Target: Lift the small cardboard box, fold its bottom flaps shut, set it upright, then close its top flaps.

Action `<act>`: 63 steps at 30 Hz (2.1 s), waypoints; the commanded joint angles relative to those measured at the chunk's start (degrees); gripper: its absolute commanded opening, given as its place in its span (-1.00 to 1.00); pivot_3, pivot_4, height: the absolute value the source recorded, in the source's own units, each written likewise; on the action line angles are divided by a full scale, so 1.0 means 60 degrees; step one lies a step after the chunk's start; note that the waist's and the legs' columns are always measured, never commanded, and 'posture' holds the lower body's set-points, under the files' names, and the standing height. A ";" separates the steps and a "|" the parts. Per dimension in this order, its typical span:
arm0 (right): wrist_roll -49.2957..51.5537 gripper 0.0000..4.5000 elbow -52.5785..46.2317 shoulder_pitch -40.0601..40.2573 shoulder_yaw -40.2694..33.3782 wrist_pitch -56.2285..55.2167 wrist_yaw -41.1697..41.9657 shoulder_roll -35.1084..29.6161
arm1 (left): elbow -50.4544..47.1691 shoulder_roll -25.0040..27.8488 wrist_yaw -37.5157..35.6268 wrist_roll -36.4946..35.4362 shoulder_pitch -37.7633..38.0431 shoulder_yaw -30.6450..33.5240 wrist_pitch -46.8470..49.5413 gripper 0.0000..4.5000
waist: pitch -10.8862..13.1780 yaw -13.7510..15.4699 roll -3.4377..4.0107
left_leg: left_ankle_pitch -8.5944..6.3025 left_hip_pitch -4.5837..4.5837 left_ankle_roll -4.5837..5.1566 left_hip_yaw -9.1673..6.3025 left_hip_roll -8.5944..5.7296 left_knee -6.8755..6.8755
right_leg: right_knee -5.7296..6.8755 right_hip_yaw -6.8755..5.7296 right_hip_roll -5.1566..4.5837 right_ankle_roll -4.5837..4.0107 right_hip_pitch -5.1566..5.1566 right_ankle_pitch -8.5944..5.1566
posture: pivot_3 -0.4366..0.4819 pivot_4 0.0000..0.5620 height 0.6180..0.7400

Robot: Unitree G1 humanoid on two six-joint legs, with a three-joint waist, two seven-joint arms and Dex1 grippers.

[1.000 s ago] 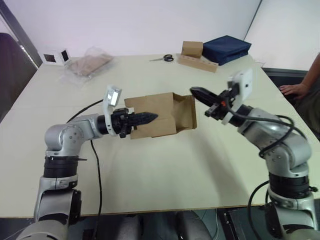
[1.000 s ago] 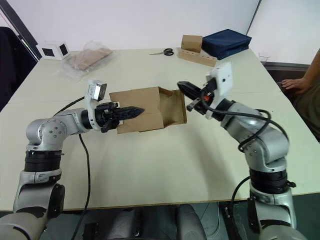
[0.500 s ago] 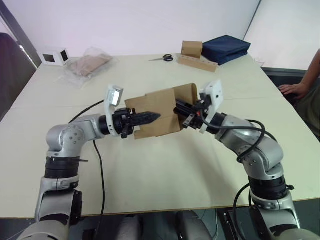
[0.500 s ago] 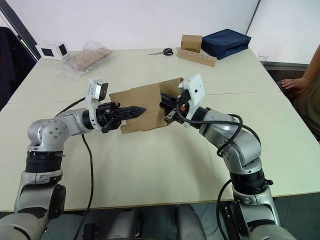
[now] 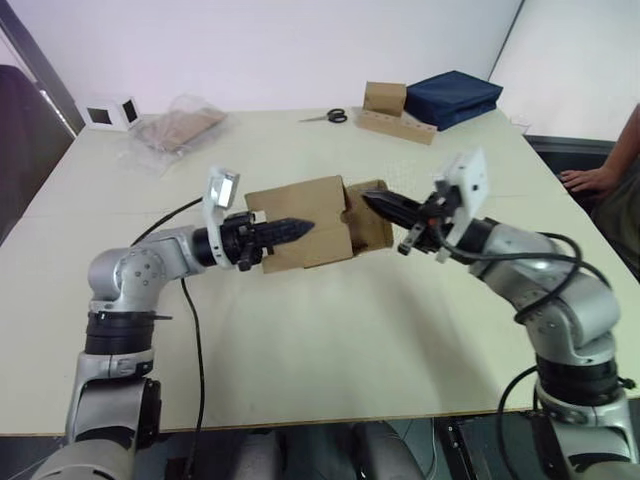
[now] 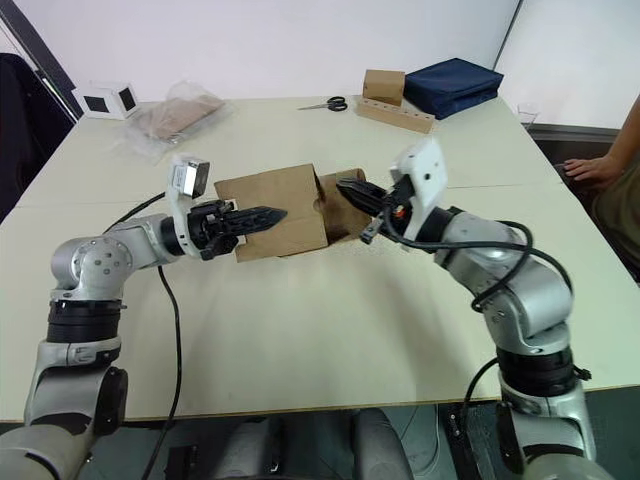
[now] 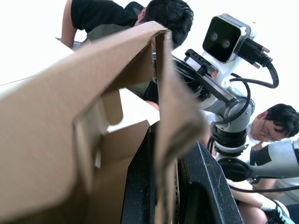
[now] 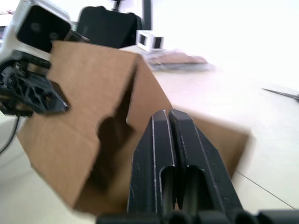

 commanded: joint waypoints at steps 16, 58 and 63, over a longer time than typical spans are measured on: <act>0.0513 -1.00 -0.1335 0.2071 -0.0067 0.0058 -0.0809 0.0598 | -0.0417 -0.0076 0.0475 -0.0880 -0.0371 0.0441 0.0197 -0.95 | 0.0001 -0.0005 -0.0002 | -0.0001 0.0003 0.0002 0.0001 0.0000 -0.0002 | 0.0000 0.0002 0.0002 0.0000 0.0002 0.0000 | -0.05 -0.47 1.00; 0.2903 -0.23 0.1965 0.1246 -0.2253 0.0854 0.0731 -0.0355 | -0.1556 0.0683 0.1301 -0.2876 -0.0061 0.0930 0.1399 -1.00 | 0.0001 -0.0012 -0.0002 | -0.0002 0.0003 0.0003 0.0004 0.0000 -0.0002 | -0.0002 0.0003 0.0001 0.0001 0.0004 0.0000 | -0.05 -0.47 1.00; 0.3557 -0.23 0.2452 0.1126 -0.2040 0.1358 0.1602 -0.0328 | -0.1694 0.0656 0.1510 -0.3125 -0.0079 0.0849 0.1407 -1.00 | 0.0002 0.0000 -0.0002 | -0.0002 0.0003 0.0004 0.0004 0.0000 -0.0002 | -0.0003 0.0002 0.0001 0.0001 0.0004 0.0000 | -0.05 -0.47 1.00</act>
